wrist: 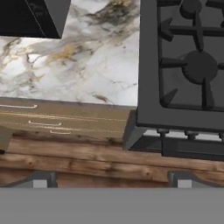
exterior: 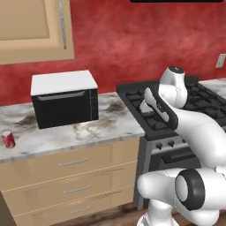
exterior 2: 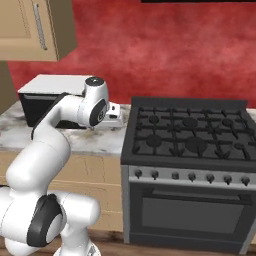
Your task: Four empty soda cans are scattered around the kitchen. Gather all the cans and cluster them next to the stove for recycling.
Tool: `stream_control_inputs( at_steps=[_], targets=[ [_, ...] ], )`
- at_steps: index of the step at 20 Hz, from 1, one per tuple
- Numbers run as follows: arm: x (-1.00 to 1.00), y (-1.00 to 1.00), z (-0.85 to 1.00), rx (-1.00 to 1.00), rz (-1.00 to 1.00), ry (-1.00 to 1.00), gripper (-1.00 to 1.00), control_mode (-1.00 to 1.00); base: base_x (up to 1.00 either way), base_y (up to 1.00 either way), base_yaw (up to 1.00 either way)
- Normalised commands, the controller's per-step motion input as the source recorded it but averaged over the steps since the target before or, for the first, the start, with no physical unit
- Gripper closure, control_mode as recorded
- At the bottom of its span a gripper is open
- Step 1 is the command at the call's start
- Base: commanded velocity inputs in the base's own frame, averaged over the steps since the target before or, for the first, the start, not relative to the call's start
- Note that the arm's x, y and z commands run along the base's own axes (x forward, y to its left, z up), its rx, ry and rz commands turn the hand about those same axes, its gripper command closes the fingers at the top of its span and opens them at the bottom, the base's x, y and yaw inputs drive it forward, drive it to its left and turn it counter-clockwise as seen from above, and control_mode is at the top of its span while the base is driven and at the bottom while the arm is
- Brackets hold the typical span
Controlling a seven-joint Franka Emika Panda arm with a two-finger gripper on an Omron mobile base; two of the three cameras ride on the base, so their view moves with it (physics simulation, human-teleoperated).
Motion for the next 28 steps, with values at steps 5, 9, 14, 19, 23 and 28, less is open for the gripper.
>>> stream_control_inputs(
  at_steps=[5,9,14,19,23,28],
  targets=[
    [0.0,0.0,0.0,0.0,0.0,0.0,-1.0,1.0,-0.04,0.63,-0.02],
    [0.0,0.0,0.0,0.0,0.0,0.0,-1.0,1.0,-0.02,0.62,-0.03],
    [0.0,0.0,0.0,0.0,0.0,0.0,-1.0,1.0,-0.01,0.6,-0.04],
    [0.0,0.0,0.0,0.0,0.0,0.0,-1.0,1.0,0.0,0.57,-0.04],
    [0.0,0.0,0.0,0.0,0.0,0.0,-1.0,1.0,0.0,0.55,-0.04],
    [0.0,0.0,0.0,0.0,0.0,0.0,-1.0,1.0,-0.02,0.52,-0.03]
  ],
)
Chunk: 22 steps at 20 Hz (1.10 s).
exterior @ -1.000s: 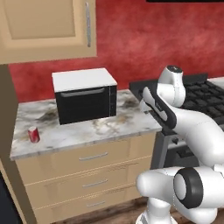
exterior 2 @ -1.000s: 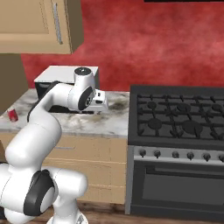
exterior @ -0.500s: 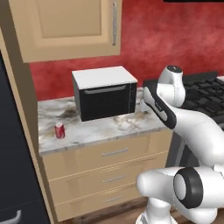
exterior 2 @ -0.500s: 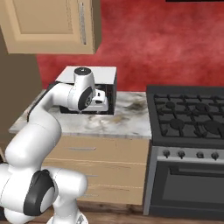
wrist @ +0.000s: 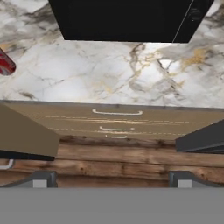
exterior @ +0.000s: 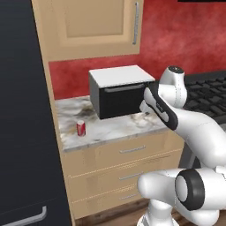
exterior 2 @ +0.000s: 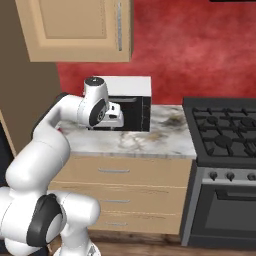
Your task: Four empty soda cans are scattered around the kitchen. Gather all the cans and cluster them next to the stove for recycling.
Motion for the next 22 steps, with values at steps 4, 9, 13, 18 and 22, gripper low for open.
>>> stream_control_inputs(
  at_steps=[4,9,13,18,22],
  targets=[
    [0.0,0.0,0.0,0.0,0.0,0.0,-1.0,1.0,-0.02,0.48,-0.03],
    [0.0,0.0,0.0,0.0,0.0,0.0,-1.0,1.0,-0.01,0.38,-0.01],
    [0.0,0.0,0.0,0.0,0.0,0.0,-1.0,1.0,0.0,0.05,0.0],
    [0.0,0.0,0.0,0.0,0.0,0.0,-1.0,1.0,0.0,0.0,0.0],
    [0.0,0.0,0.0,0.0,0.0,0.0,-1.0,1.0,0.0,0.0,0.0]
  ],
)
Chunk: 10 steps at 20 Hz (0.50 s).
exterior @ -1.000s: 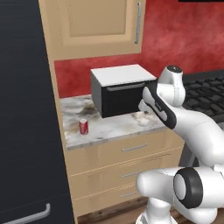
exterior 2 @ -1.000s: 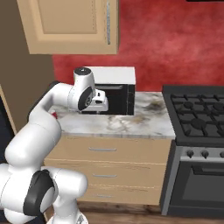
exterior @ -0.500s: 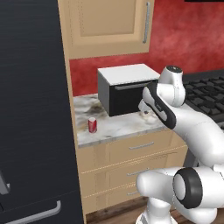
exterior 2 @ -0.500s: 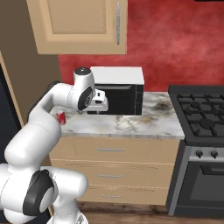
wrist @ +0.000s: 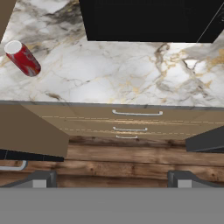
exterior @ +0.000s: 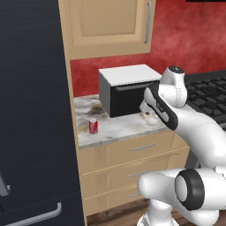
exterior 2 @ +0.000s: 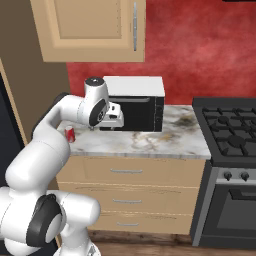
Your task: Four empty soda cans are scattered around the kitchen. Gather all the cans and cluster them next to the stove for recycling.
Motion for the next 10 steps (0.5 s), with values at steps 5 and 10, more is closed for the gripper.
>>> stream_control_inputs(
  at_steps=[5,10],
  targets=[
    [0.0,0.0,0.0,0.0,0.0,0.0,-1.0,1.0,0.0,0.0,0.0],
    [0.0,0.0,0.0,0.0,0.0,0.0,-1.0,1.0,0.0,0.0,0.0]
  ],
)
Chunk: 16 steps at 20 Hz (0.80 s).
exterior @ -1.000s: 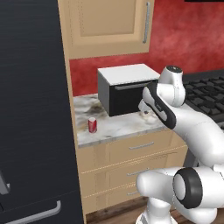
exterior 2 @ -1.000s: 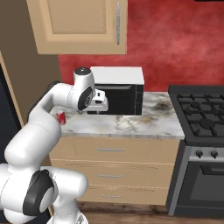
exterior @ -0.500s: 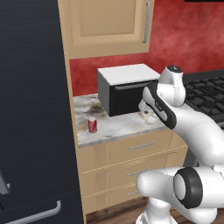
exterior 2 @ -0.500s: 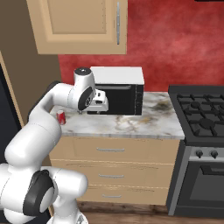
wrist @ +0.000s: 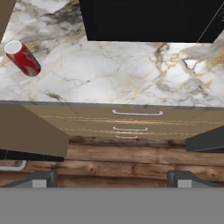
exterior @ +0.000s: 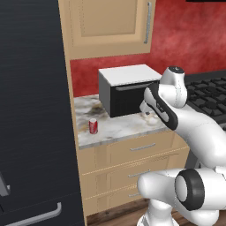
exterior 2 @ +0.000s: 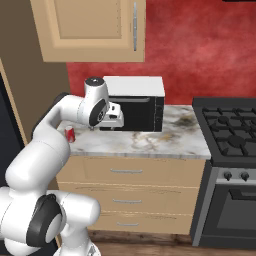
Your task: Four empty soda cans are scattered around the kitchen. Gather all the cans and cluster them next to the stove for recycling.
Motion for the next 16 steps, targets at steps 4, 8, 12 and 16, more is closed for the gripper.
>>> stream_control_inputs(
  at_steps=[4,8,12,16],
  targets=[
    [0.0,0.0,0.0,0.0,0.0,0.0,-1.0,1.0,0.0,0.0,0.0],
    [0.0,0.0,0.0,0.0,0.0,0.0,-1.0,-1.0,0.0,0.0,0.0],
    [0.0,0.0,0.0,0.0,0.0,0.0,-1.0,-1.0,0.0,0.0,0.0],
    [-0.04,0.05,0.0,-0.01,0.0,-0.07,-1.0,-1.0,0.0,0.0,0.0]
  ],
)
